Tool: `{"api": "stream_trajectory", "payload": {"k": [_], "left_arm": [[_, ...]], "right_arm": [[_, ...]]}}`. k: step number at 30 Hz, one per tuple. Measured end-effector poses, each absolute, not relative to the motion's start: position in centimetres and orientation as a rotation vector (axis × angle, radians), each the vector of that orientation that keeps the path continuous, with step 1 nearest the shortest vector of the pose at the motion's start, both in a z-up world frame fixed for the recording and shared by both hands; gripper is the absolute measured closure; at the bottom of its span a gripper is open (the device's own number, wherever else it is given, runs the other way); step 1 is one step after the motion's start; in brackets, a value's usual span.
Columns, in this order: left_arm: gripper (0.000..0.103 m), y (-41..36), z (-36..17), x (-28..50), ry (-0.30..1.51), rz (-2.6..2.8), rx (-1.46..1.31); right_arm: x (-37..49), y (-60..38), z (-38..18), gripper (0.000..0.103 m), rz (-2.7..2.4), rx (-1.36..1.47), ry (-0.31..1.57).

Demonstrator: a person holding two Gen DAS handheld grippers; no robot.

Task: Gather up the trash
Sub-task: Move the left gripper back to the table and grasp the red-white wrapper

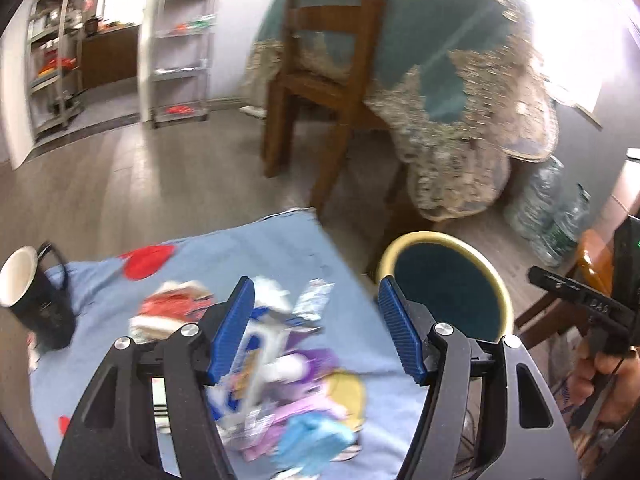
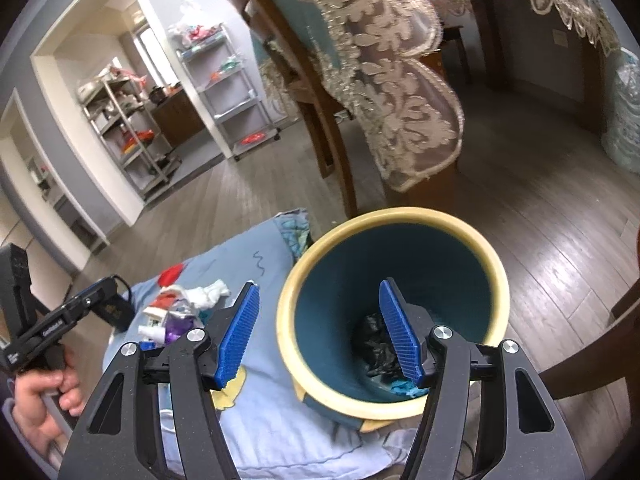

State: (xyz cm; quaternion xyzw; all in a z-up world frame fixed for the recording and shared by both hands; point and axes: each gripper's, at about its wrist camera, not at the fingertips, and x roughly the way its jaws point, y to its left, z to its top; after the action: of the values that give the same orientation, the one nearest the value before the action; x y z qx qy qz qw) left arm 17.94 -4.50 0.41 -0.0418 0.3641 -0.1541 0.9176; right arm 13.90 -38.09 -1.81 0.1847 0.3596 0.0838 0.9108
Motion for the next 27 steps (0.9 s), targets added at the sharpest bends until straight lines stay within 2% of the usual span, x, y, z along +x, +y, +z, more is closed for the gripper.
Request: {"api": "stream_trajectory", "payload": {"k": [8, 18, 23, 27], "left_arm": [[0.039, 1.0, -1.8, 17.4, 0.826, -0.247, -0.132], [0.040, -1.8, -6.2, 16.1, 0.964, -0.293, 0.080], [0.041, -1.8, -7.4, 16.0, 0.991, -0.287, 0.109], [0.041, 0.2, -6.8, 16.8, 0.983, -0.252, 0.021]], "right_arm": [[14.1, -35.7, -2.1, 0.039, 0.217, 0.337, 0.768], [14.5, -33.6, -2.4, 0.039, 0.251, 0.305, 0.794], [14.6, -32.4, -2.5, 0.039, 0.273, 0.289, 0.808], [14.4, -31.1, -2.6, 0.038, 0.302, 0.260, 0.824]]}}
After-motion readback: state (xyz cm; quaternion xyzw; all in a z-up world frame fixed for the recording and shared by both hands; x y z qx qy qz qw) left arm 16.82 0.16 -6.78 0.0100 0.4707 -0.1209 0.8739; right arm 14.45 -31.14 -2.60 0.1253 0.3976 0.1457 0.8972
